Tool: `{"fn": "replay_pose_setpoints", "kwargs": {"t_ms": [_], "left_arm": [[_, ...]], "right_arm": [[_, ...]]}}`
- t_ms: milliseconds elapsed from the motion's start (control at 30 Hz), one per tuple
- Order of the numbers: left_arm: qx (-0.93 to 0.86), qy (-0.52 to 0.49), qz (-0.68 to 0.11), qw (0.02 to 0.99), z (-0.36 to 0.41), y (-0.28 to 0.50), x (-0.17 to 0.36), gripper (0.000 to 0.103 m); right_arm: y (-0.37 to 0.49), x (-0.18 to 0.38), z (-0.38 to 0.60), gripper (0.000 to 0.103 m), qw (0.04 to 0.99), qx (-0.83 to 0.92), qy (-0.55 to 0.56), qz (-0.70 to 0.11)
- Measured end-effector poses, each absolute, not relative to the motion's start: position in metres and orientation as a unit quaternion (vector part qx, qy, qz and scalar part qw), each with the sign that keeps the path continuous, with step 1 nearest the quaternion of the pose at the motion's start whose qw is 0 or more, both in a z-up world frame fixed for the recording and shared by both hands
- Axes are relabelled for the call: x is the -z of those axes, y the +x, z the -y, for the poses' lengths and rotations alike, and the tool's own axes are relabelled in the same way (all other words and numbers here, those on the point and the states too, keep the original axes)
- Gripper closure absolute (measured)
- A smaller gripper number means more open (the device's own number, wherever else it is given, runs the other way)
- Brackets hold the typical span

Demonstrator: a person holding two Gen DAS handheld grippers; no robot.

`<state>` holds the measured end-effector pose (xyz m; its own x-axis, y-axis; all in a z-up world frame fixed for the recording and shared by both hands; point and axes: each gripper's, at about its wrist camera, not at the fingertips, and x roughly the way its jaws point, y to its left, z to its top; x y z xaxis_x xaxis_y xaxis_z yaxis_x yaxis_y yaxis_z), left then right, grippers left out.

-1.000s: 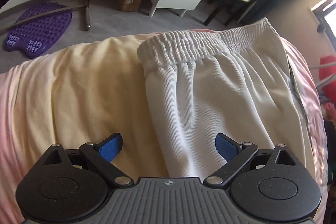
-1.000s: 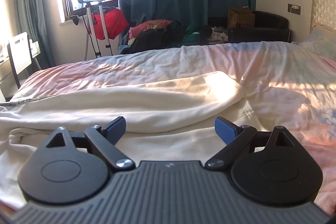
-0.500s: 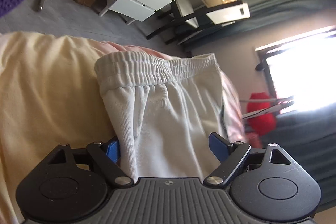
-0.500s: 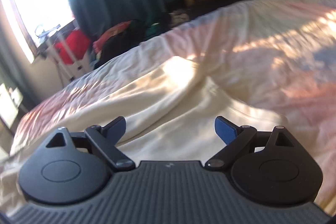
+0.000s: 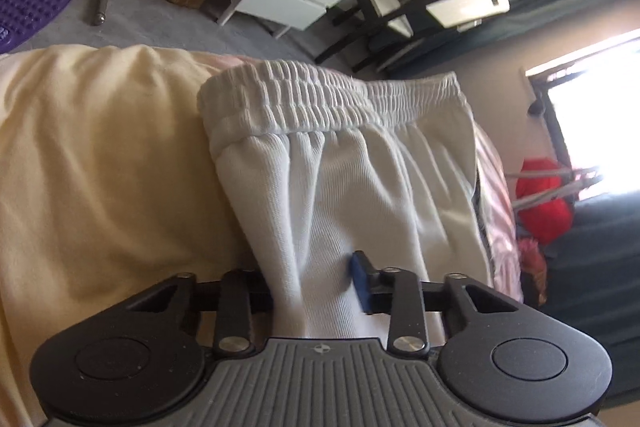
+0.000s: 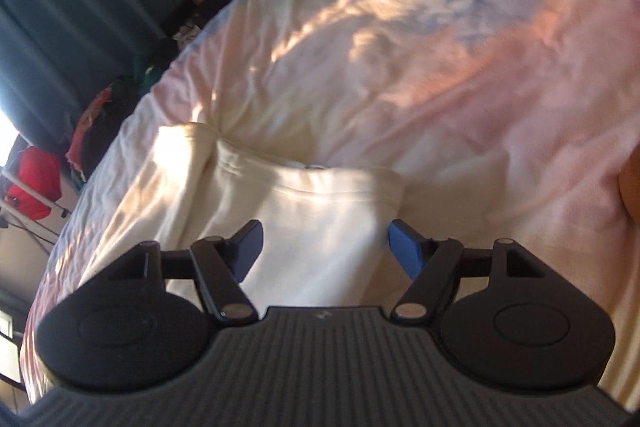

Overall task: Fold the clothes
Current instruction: 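Grasp the ribbed waistband of the cream sweatpants with the left gripper, then lift the waistband with the left gripper while the right gripper grasps a leg end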

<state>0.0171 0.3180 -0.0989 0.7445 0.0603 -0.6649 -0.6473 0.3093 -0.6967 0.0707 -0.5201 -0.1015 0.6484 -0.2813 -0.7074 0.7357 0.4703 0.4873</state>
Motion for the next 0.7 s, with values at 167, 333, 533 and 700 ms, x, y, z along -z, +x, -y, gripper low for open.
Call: {"fn": "replay_pose_setpoints", "kwargs": {"t_ms": [167,333,533,700], "left_arm": [[-0.218,-0.559,-0.217,0.77,-0.321,0.012,0.09,0.092],[-0.212,-0.529,-0.174,0.803,-0.314,0.016,0.069,0.094],[-0.199,-0.495,-0.143,0.834,-0.314,0.013,0.042,0.095],[-0.178,-0.475,-0.157,0.847,-0.327,0.031,0.015,0.095]], "right_arm": [[0.078,0.118,0.524,0.038,0.798,0.285,0.443,-0.291],[0.082,0.127,0.53,0.094,0.793,0.272,0.467,-0.28],[0.056,0.082,0.518,0.097,0.833,0.256,0.457,-0.177],[0.093,0.048,0.518,0.097,0.854,0.25,0.422,-0.175]]}}
